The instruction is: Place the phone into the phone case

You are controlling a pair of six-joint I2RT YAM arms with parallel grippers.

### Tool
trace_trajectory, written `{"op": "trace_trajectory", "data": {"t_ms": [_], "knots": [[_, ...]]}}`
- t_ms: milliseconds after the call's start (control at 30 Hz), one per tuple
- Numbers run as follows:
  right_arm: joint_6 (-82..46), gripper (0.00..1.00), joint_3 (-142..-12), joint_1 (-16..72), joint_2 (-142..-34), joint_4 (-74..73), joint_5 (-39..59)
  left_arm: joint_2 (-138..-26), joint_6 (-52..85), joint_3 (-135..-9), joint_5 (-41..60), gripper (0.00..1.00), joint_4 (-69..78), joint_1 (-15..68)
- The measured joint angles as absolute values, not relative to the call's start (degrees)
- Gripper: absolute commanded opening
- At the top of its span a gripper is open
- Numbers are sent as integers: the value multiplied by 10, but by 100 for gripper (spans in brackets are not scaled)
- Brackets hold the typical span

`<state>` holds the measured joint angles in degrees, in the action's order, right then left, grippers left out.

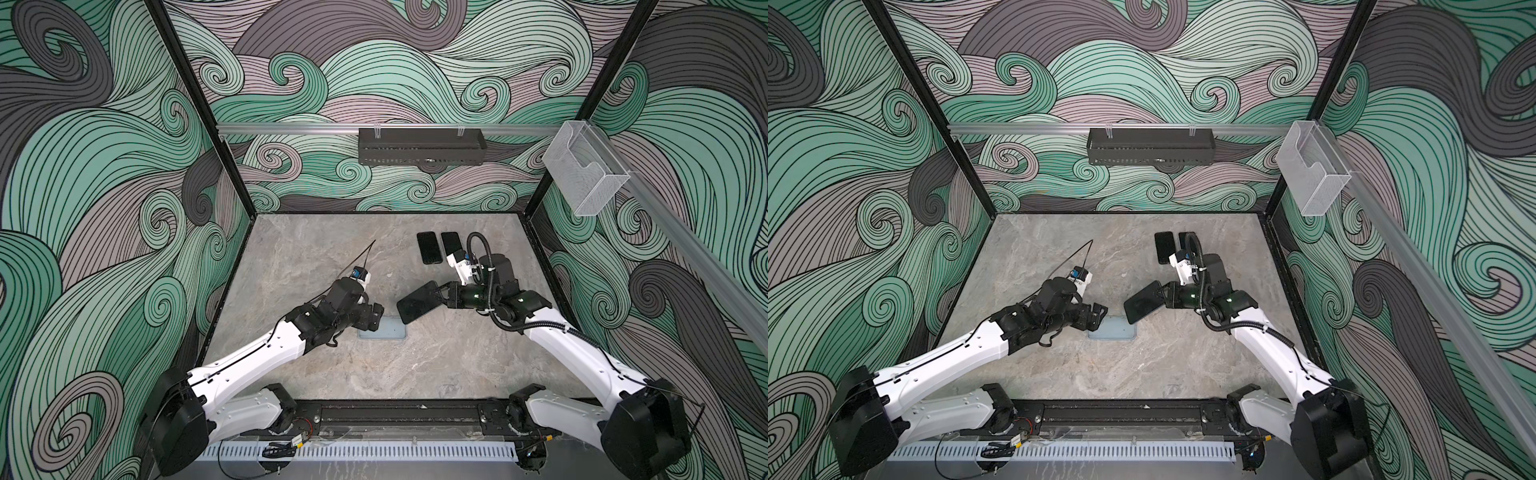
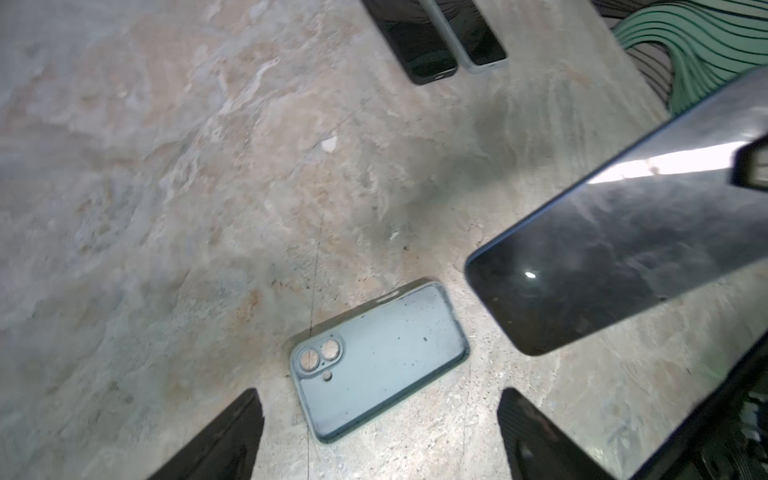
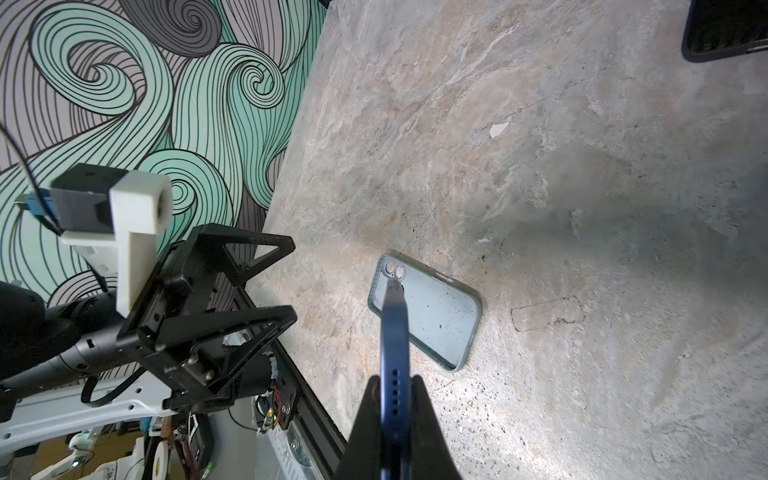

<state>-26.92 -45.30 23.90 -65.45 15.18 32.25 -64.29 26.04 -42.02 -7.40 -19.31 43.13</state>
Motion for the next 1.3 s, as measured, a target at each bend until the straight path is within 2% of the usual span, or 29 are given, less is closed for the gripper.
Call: {"op": "trace_trajectory", "data": {"t_ms": [233, 533, 700, 967, 1300], "knots": [[-322, 0, -404, 290, -636, 111, 240, -643, 358, -373, -136, 84, -200, 424], [-376, 0, -377, 354, -637, 64, 161, -647, 397, -319, -81, 85, -164, 370], [-395, 0, -377, 375, -661, 30, 148, -670, 398, -297, -30, 73, -136, 347], [-423, 0, -368, 395, -715, -20, 138, -757, 384, -311, 72, 46, -105, 317], [-438, 0, -362, 414, -727, -47, 128, -794, 383, -319, 130, 34, -77, 316]]}}
